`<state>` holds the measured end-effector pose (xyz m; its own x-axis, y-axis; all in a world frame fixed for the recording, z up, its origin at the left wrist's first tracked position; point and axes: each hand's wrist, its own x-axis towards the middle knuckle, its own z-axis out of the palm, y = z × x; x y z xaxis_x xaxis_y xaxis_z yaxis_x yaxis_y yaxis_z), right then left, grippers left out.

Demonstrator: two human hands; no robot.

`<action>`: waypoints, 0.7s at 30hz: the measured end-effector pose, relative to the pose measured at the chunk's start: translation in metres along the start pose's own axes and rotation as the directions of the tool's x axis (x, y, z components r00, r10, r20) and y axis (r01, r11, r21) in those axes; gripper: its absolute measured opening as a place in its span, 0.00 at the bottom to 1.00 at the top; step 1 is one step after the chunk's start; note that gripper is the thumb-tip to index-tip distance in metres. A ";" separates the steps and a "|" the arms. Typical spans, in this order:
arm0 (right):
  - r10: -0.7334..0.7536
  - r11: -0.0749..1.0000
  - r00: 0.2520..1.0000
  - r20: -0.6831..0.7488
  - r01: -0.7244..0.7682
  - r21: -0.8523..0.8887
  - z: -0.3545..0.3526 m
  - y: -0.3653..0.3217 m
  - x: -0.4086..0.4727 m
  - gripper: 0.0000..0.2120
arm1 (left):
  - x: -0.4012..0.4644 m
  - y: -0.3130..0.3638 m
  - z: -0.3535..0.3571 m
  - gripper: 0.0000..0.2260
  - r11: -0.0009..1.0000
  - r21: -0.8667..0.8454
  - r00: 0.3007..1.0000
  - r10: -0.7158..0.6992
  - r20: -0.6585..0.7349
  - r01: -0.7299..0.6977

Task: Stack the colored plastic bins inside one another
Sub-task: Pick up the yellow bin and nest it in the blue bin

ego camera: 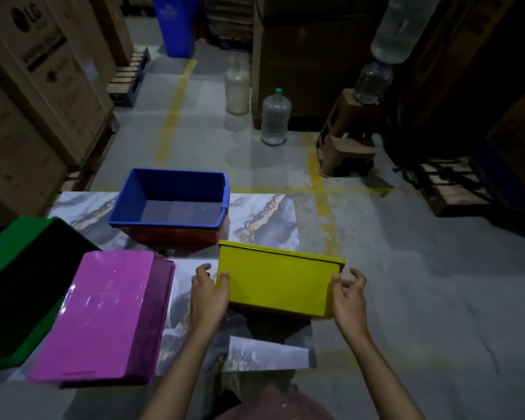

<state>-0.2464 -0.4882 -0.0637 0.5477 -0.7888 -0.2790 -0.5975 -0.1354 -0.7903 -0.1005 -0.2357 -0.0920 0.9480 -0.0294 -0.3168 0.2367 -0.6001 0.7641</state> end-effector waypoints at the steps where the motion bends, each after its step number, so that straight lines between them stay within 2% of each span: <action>1: 0.021 1.000 1.000 -0.004 -0.021 -0.004 0.001 -0.001 0.002 0.26 | 0.002 0.005 0.000 0.23 0.996 0.052 0.995 0.080 -0.063 -0.077; 4: 0.134 0.991 0.991 0.016 -0.134 0.023 0.001 0.001 0.017 0.30 | 0.006 0.019 0.003 0.26 0.896 0.283 0.911 0.390 -0.134 -0.342; 6: 0.236 0.964 0.971 0.047 -0.240 0.114 0.000 -0.001 0.024 0.30 | 0.012 0.028 0.007 0.25 0.787 0.407 0.844 0.532 -0.070 -0.463; 9: 0.360 0.883 0.924 0.127 -0.382 0.275 -0.002 -0.017 0.021 0.23 | 0.019 0.038 0.018 0.23 0.604 0.496 0.733 0.672 0.104 -0.624; 12: 0.514 0.747 0.823 0.241 -0.568 0.346 -0.003 -0.008 0.030 0.36 | 0.019 0.044 0.035 0.22 0.486 0.508 0.658 0.714 0.239 -0.711; 14: 0.594 0.655 0.737 0.323 -0.676 0.338 -0.004 0.004 0.039 0.43 | 0.019 0.051 0.045 0.22 0.479 0.491 0.650 0.711 0.270 -0.728; 17: 0.648 0.570 0.629 0.430 -0.775 0.273 -0.004 0.020 0.044 0.47 | 0.022 0.066 0.053 0.21 0.455 0.479 0.633 0.701 0.327 -0.751; 19: 0.644 0.593 0.628 0.437 -0.771 0.234 -0.005 0.025 0.051 0.46 | 0.023 0.077 0.056 0.17 0.489 0.405 0.629 0.676 0.384 -0.772; 21: 0.630 0.639 0.651 0.424 -0.745 0.193 -0.010 0.022 0.061 0.43 | 0.023 0.083 0.058 0.12 0.570 0.297 0.642 0.663 0.385 -0.766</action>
<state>-0.2323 -0.5452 -0.0921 0.2284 -0.3440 -0.9107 -0.6768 0.6163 -0.4026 -0.0709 -0.3323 -0.0684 0.6839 -0.7244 0.0869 -0.6546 -0.5567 0.5115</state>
